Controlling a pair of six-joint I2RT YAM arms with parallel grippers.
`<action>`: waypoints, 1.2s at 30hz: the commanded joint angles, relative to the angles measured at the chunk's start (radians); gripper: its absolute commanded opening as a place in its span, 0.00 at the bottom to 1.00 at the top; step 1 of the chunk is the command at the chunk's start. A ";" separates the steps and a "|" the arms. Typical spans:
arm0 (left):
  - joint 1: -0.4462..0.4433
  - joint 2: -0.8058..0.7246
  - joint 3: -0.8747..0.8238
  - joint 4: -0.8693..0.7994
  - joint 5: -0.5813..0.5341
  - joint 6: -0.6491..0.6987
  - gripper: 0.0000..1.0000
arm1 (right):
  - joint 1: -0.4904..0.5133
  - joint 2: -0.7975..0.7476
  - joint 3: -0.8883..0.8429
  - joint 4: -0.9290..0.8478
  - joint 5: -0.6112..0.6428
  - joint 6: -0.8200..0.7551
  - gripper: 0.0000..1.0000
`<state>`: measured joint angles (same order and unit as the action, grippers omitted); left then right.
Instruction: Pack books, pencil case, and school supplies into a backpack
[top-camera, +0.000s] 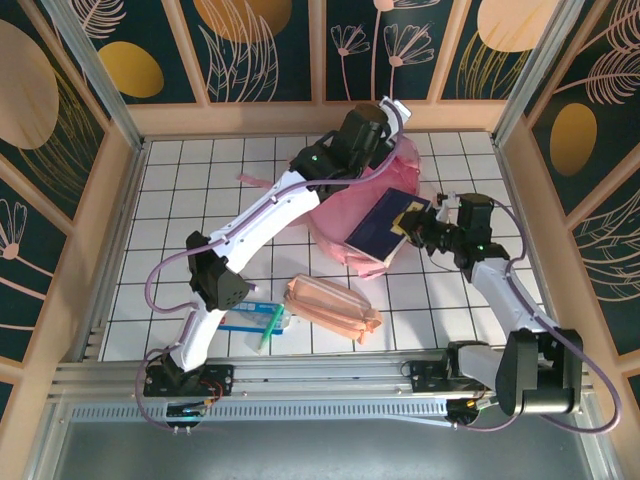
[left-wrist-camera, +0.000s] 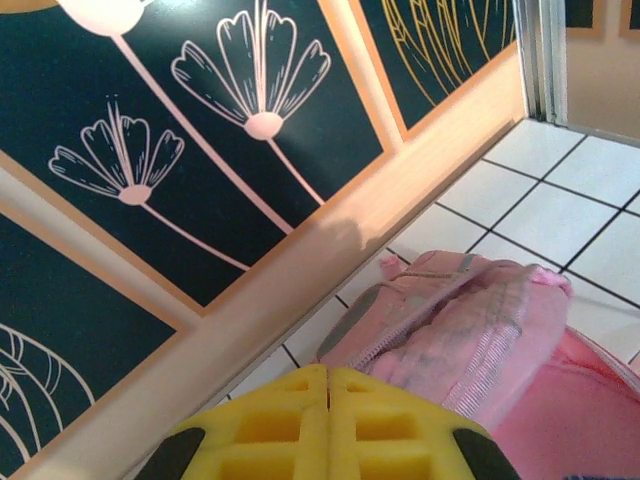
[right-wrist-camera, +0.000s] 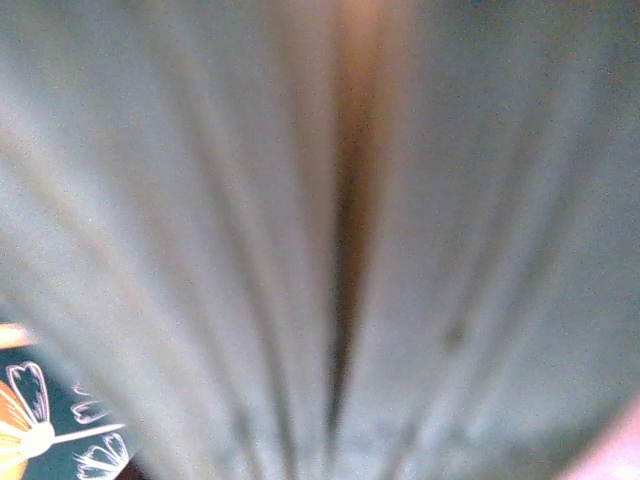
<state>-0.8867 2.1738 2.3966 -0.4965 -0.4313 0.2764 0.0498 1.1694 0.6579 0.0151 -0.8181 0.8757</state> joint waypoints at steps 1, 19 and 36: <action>-0.020 -0.059 0.010 0.139 -0.015 0.029 0.00 | 0.031 0.083 -0.010 0.286 -0.045 0.172 0.00; -0.043 -0.048 0.018 0.133 0.106 -0.156 0.00 | 0.177 0.522 0.088 0.885 0.608 0.588 0.00; -0.042 -0.057 -0.029 0.092 0.050 -0.125 0.00 | 0.357 0.798 0.269 0.894 0.881 0.706 0.37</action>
<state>-0.9234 2.1738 2.3730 -0.4980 -0.3302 0.1280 0.4183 2.0666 0.9352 0.9295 0.0277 1.5867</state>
